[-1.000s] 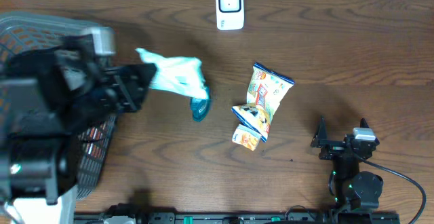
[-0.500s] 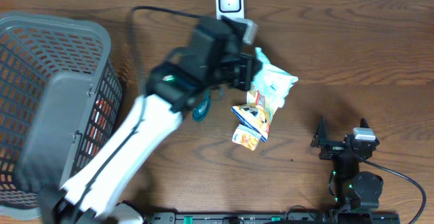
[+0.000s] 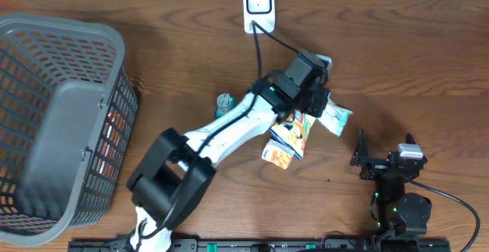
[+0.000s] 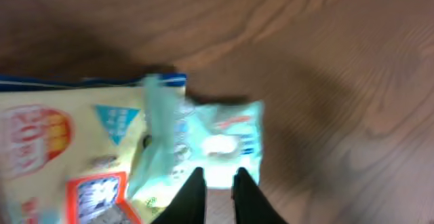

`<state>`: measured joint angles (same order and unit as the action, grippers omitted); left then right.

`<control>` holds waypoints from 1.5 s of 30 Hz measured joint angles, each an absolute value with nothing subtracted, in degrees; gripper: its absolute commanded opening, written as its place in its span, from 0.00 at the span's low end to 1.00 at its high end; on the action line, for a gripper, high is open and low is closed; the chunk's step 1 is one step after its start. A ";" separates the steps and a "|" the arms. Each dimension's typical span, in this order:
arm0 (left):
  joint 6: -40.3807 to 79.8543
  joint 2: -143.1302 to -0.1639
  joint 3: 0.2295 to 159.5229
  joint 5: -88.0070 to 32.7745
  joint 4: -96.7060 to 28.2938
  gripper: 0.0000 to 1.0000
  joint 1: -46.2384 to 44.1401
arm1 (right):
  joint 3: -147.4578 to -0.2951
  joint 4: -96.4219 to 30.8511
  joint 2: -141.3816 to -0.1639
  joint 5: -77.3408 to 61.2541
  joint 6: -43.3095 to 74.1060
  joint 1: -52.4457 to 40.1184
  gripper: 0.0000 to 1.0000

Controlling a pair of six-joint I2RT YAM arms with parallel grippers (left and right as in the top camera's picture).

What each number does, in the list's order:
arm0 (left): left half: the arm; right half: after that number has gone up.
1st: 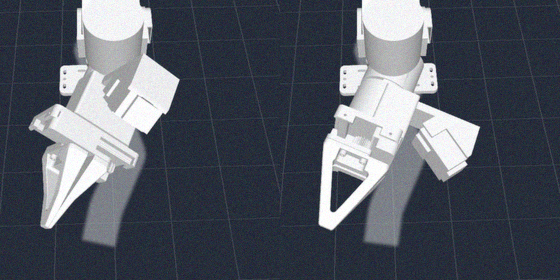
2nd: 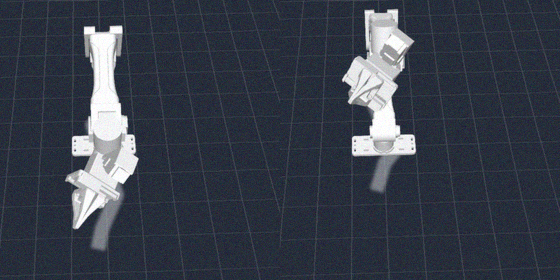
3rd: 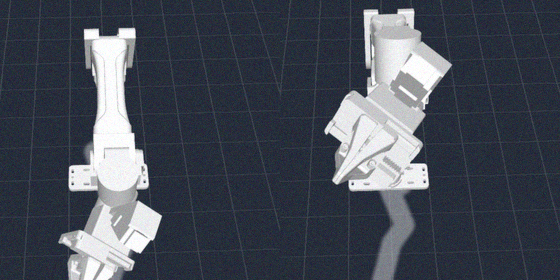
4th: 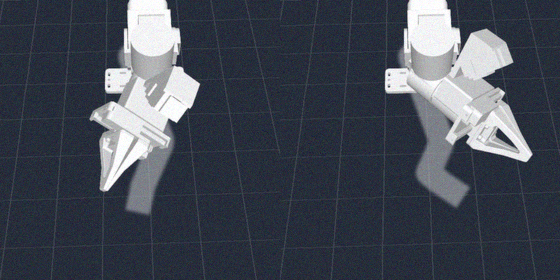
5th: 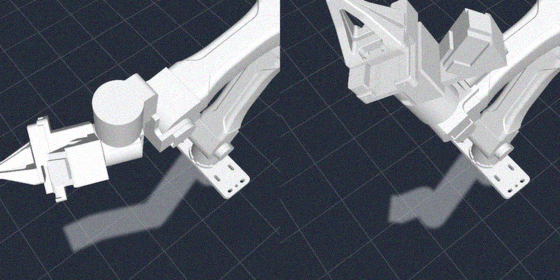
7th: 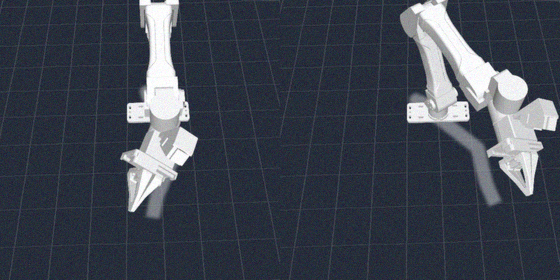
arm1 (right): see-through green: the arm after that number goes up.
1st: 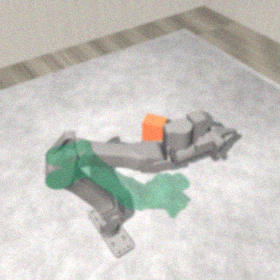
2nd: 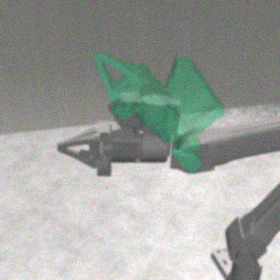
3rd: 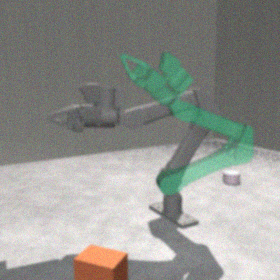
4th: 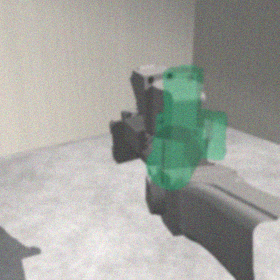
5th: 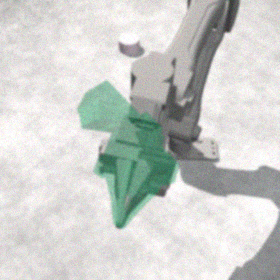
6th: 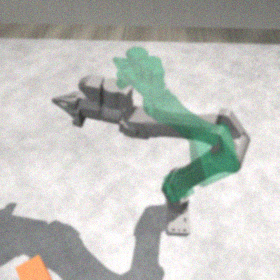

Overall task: Scan the item barcode
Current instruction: 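Carry the green pack past the scanner and release it on the right, then reach the left gripper into the basket toward the red-orange wrapper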

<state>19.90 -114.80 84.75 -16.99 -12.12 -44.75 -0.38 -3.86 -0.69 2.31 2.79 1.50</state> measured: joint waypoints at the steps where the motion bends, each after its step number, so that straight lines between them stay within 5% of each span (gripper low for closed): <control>1: 19.75 -115.48 84.75 -16.95 -11.86 0.22 -44.86 | -0.38 -3.86 -0.69 2.31 2.81 1.50 0.99; 10: 17.04 -114.98 84.77 -14.15 -13.17 0.30 -44.71 | -0.38 -3.86 -0.69 2.31 2.81 1.50 0.99; 14: 13.89 -109.12 85.19 -8.43 -18.11 0.49 -44.71 | -0.38 -3.86 -0.69 2.31 2.81 1.50 0.99; 19: 9.17 -96.53 86.61 2.46 -21.52 0.57 -44.42 | -0.38 -3.86 -0.69 2.31 2.81 1.50 0.99; 22: 7.97 -87.92 87.88 10.22 -24.29 0.74 -42.52 | -0.38 -3.88 -0.69 2.31 2.79 1.50 0.99; 32: 18.46 -70.26 88.64 21.41 -36.12 1.00 -13.98 | -0.38 -3.84 -0.69 2.31 2.79 1.50 0.99; 38: 32.21 -68.53 88.64 22.68 -41.17 0.98 3.51 | -0.38 -3.86 -0.69 2.31 2.81 1.50 0.99; 45: 37.93 -68.82 88.64 22.85 -42.68 0.98 11.99 | -0.38 -3.86 -0.69 2.31 2.81 1.48 0.99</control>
<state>37.93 -68.82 88.64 22.85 -42.68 11.99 -0.38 -3.86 -0.69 2.31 2.81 1.48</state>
